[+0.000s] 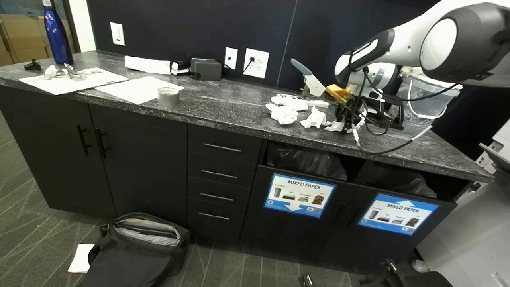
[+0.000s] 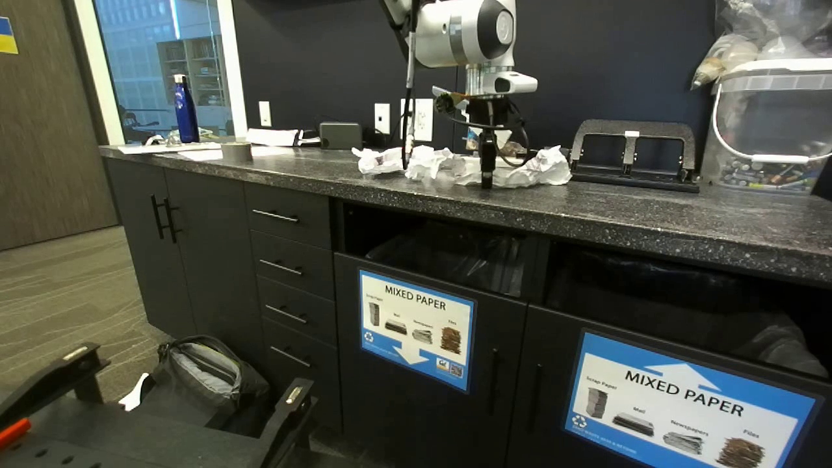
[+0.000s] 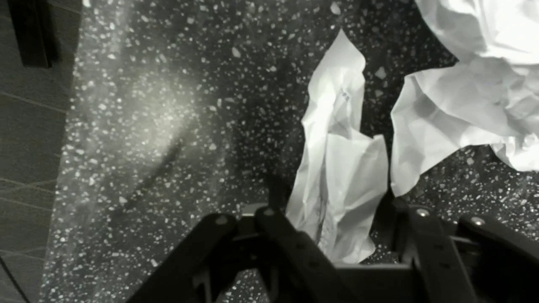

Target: Pick the papers on the counter and put them in the recycle bin

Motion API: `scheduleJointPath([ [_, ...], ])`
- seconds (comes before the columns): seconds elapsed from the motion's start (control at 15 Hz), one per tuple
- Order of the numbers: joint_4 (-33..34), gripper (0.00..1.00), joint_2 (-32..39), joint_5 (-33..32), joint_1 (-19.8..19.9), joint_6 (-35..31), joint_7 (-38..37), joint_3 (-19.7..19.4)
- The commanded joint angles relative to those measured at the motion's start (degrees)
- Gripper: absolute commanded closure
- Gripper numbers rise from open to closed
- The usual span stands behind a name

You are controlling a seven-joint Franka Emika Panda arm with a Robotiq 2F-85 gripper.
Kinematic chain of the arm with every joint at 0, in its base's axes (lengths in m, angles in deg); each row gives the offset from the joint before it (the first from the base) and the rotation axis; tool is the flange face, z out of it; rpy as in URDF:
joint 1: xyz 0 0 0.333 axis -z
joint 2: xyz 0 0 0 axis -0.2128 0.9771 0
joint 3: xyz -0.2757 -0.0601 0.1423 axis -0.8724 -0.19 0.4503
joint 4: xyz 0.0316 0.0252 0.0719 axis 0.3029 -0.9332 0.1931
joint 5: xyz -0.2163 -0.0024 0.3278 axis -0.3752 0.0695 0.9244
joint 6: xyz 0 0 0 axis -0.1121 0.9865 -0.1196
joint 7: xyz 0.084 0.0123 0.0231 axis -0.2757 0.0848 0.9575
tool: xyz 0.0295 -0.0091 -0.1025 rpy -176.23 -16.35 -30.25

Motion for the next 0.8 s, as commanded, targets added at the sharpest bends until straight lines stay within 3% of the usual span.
scheduleJointPath([
  [0.0,0.85,0.77,-0.3,-3.56,-0.84,2.86,3.56,-0.57],
  [0.27,-5.0,0.85,-3.46,-7.96,-2.24,2.27,9.77,-0.64],
  [0.6,-17.97,0.81,-10.51,-10.91,-3.41,-2.47,18.28,-0.73],
  [0.73,-22.9,0.81,-13.33,-9.42,-2.06,-3.24,25.05,1.09],
])
